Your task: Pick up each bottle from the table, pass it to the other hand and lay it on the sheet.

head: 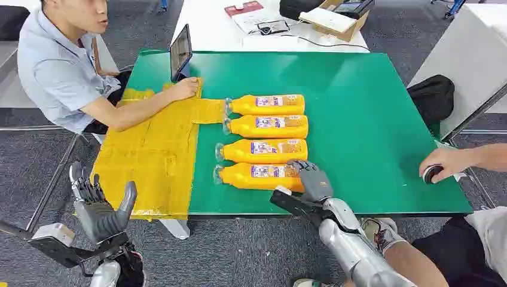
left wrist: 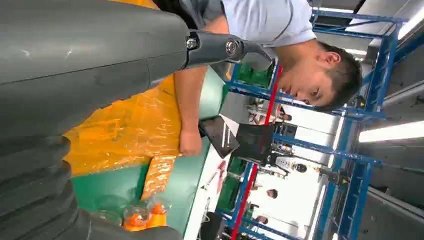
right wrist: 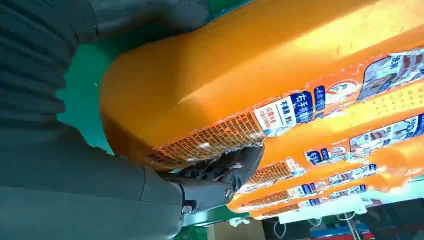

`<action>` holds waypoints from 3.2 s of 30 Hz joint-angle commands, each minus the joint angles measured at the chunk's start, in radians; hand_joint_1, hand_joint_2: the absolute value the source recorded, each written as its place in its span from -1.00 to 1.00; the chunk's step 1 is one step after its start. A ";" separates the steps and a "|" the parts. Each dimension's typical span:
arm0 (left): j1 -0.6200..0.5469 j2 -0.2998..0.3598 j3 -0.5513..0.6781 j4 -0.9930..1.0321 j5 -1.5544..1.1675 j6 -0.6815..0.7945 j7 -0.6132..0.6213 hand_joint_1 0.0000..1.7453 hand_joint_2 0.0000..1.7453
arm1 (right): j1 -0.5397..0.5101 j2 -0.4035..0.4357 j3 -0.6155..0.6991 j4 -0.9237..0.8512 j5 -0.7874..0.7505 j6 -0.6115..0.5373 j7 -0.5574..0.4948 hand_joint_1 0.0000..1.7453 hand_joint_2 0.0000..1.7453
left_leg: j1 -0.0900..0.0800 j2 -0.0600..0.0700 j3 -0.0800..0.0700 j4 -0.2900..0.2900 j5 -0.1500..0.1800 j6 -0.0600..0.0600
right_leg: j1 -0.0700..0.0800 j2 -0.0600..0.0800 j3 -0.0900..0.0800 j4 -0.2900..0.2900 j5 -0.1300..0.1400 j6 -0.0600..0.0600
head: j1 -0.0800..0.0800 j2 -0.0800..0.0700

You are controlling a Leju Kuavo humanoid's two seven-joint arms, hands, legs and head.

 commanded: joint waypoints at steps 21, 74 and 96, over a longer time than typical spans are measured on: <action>-0.034 -0.003 0.000 0.062 0.012 -0.018 0.005 -1.00 1.00 | 0.098 0.059 -0.019 -0.114 -0.151 -0.068 -0.204 1.00 1.00 | 0.001 -0.001 0.003 0.000 -0.002 -0.002 | 0.001 0.000 0.004 0.000 -0.002 -0.003 | 0.000 0.000; -0.046 0.077 -0.362 0.281 0.218 -0.320 0.005 -1.00 1.00 | 0.197 0.113 0.090 -0.401 -0.338 -0.175 -0.316 1.00 1.00 | 0.001 0.001 -0.003 0.000 -0.002 -0.002 | 0.001 0.003 -0.002 0.000 -0.001 -0.002 | 0.000 0.000; -0.147 0.046 -0.327 0.282 0.218 -0.350 0.005 -1.00 1.00 | 0.113 0.156 0.338 -0.270 -0.425 -0.133 -0.316 1.00 1.00 | 0.002 0.001 0.000 0.000 -0.003 -0.002 | 0.002 0.002 0.002 0.000 -0.003 -0.003 | 0.000 0.000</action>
